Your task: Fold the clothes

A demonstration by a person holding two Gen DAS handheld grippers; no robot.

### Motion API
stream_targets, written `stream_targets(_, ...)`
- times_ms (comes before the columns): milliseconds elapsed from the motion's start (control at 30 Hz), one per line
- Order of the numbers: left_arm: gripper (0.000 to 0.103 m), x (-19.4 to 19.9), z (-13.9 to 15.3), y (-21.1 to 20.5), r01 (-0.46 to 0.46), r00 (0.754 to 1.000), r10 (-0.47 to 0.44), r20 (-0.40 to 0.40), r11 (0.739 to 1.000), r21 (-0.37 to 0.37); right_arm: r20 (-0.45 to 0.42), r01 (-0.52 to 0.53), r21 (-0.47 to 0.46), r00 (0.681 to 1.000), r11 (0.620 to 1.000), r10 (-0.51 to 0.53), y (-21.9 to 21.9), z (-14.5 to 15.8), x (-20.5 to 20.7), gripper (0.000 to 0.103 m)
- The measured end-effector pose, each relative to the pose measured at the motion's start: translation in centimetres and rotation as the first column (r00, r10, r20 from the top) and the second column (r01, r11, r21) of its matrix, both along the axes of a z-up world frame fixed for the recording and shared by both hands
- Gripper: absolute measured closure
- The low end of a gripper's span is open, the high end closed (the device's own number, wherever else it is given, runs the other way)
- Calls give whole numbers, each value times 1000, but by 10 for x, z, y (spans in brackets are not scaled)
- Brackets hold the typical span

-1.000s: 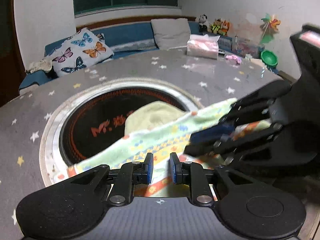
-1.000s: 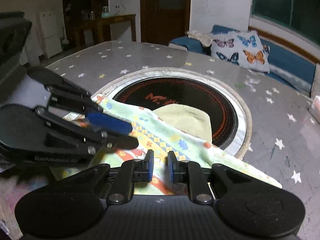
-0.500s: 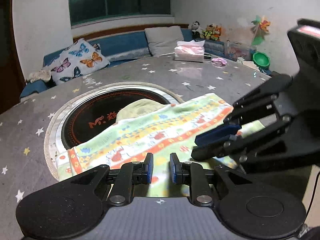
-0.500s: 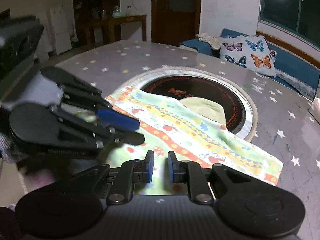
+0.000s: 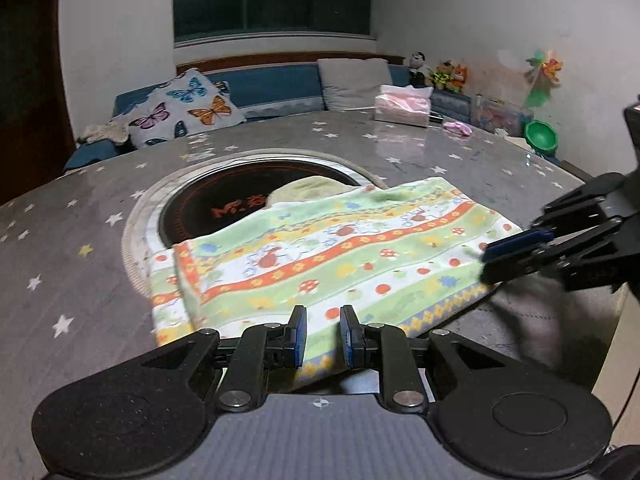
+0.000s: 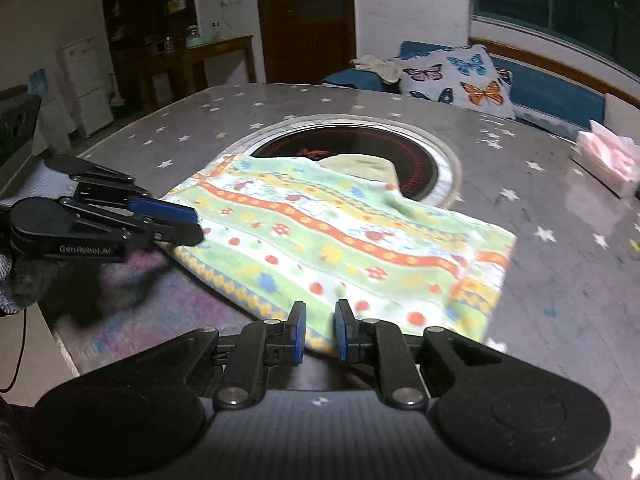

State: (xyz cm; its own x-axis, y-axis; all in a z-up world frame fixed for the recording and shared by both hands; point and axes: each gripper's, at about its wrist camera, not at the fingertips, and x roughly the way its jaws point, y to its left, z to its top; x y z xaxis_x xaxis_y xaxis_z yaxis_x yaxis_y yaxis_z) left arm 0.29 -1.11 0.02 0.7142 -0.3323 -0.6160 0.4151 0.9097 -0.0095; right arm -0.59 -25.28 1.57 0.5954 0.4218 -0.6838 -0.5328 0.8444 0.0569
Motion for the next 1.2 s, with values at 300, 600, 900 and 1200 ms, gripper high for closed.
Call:
stream_targets(300, 82, -4, -3, 19, -60, 998, 59, -23, 998, -32, -38, 108, 36, 994, 993, -107, -29, -8, 5, 88)
stream_targets(600, 82, 16, 0, 34, -119, 992, 115, -54, 990, -76, 12, 133, 57, 991, 990, -133, -28, 1, 26, 85)
stream_targets(900, 82, 34, 4, 49, -151, 987, 147, -65, 986, -69, -7, 160, 71, 987, 985, -160, -30, -3, 45, 83)
stream_targets(1200, 82, 74, -4, 51, -177, 981, 173, -91, 984, -35, -47, 198, 84, 980, 977, -194, -32, -12, 79, 83)
